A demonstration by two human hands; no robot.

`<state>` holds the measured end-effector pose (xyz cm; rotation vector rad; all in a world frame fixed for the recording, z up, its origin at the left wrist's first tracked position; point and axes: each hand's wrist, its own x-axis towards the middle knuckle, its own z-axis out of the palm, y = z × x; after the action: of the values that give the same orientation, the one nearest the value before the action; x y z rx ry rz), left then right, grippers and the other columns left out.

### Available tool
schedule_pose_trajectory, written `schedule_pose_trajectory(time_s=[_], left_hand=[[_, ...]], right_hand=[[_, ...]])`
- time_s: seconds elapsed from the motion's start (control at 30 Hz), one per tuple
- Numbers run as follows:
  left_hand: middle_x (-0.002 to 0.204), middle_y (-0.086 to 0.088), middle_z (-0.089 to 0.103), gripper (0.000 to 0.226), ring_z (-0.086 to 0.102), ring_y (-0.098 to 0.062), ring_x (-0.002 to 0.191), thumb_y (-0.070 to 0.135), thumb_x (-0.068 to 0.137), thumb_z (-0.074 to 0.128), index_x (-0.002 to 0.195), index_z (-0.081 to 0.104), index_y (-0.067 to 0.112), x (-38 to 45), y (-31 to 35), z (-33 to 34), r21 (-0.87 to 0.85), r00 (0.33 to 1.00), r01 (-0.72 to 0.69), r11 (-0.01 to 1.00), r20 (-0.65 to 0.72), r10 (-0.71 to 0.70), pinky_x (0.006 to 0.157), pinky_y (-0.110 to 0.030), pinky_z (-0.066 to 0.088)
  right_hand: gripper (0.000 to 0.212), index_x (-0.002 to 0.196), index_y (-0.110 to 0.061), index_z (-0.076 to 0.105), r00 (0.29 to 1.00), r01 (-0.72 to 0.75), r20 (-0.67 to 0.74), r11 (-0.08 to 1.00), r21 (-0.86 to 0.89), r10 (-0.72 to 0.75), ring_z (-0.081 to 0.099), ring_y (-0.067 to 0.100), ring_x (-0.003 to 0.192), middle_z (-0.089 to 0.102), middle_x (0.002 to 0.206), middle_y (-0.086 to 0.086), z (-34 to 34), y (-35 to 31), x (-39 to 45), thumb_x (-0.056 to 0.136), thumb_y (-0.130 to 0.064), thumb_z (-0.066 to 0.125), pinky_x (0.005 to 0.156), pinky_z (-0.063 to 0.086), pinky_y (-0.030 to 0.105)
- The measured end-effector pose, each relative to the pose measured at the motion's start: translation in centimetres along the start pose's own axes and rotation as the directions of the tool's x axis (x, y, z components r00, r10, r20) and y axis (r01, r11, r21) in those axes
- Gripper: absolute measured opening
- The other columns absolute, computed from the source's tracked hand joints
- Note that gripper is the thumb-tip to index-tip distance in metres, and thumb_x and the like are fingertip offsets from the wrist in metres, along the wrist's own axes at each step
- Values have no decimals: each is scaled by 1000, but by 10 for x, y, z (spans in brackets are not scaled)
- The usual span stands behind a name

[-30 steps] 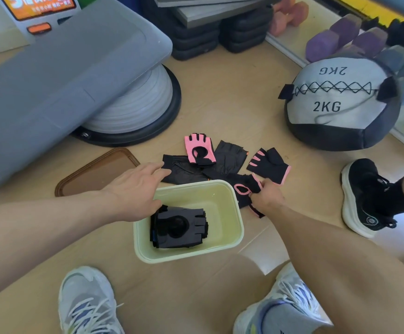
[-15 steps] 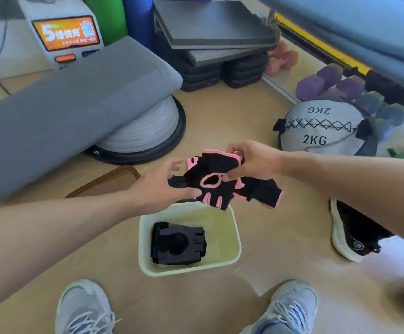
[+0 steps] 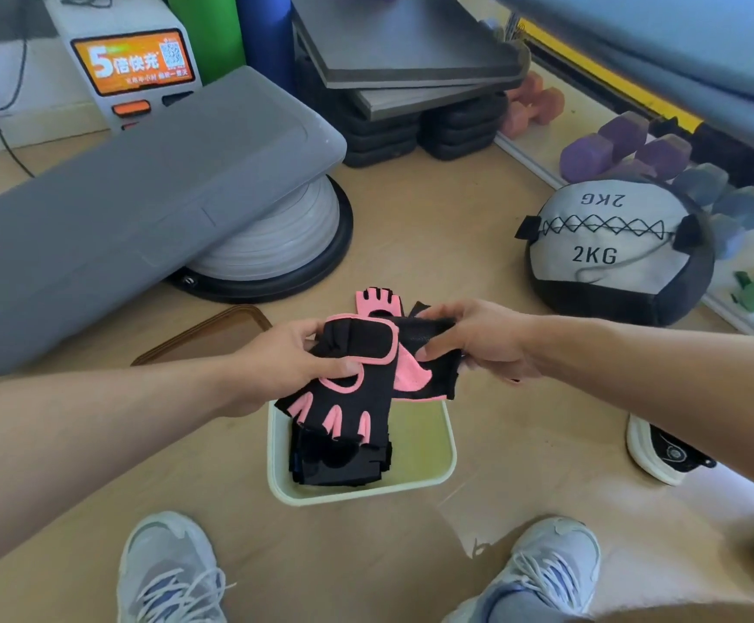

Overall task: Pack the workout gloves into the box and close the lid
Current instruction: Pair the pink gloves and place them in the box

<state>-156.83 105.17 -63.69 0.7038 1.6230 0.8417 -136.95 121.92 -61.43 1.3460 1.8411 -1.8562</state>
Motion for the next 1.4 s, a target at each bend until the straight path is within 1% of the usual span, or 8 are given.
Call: schedule_pose_trajectory(time_s=[0.33,0.43,0.5,0.63,0.8,1.03,1.13,1.4], left_hand=[[91,-3,81,12,77,-20,76,19,97,65,106,73,21,11,-13,-3,-72,981,125,990,-142,-134,63,-33,60],[96,-9,81,21,76,-26,81,14,102,55,111,73,20,11,-5,3,-215,989,107,971,-79,-126,69,-38,60],[99,-12,80,30,74,-29,82,9,102,48,112,74,21,11,1,7,-272,992,88,958,-63,-109,71,-41,60],[114,-24,73,36,68,-35,90,14,101,42,121,72,10,6,6,6,-282,992,100,954,-40,-116,86,-50,56],[104,-15,75,42,71,-28,87,27,105,38,128,67,6,3,11,4,-333,989,150,931,48,-142,70,-37,58],[114,-15,76,37,75,-29,95,7,102,45,127,67,24,4,10,10,-279,993,64,958,109,-35,73,-41,63],[112,-13,77,32,76,-30,97,9,102,52,127,66,22,7,4,8,-250,991,77,965,123,-48,74,-39,62],[96,-5,81,18,77,-29,92,21,101,58,111,73,25,21,-19,3,-106,986,86,991,-131,-99,79,-40,61]], right_hand=[[31,110,-21,71,887,254,-383,965,-62,-258,77,22,78,77,98,8,13,-9,-10,83,-10,80,63,62,32],[33,118,-29,72,907,362,-113,887,-288,-407,75,15,90,77,103,-5,34,-11,-24,86,-25,78,81,62,37],[41,129,-39,66,908,405,110,779,-479,-405,68,-1,98,70,117,-19,49,-11,-34,88,-41,74,88,53,19],[34,131,-43,64,839,513,186,631,-583,-511,47,-14,120,60,131,-28,58,-1,-35,99,-34,61,104,39,17],[35,122,-50,64,833,471,26,686,-554,-552,59,-3,101,60,105,-28,47,9,-28,91,-35,72,93,50,24],[71,134,-47,51,801,503,54,622,-600,-596,52,1,115,53,118,-23,47,15,-21,72,-52,84,95,45,18],[56,131,-43,53,791,491,29,606,-626,-611,55,1,105,56,113,-19,53,20,-19,82,-36,79,90,48,20],[36,126,-26,58,880,278,-288,902,-329,-377,69,5,86,71,99,-11,28,22,0,94,-11,65,70,54,19]])
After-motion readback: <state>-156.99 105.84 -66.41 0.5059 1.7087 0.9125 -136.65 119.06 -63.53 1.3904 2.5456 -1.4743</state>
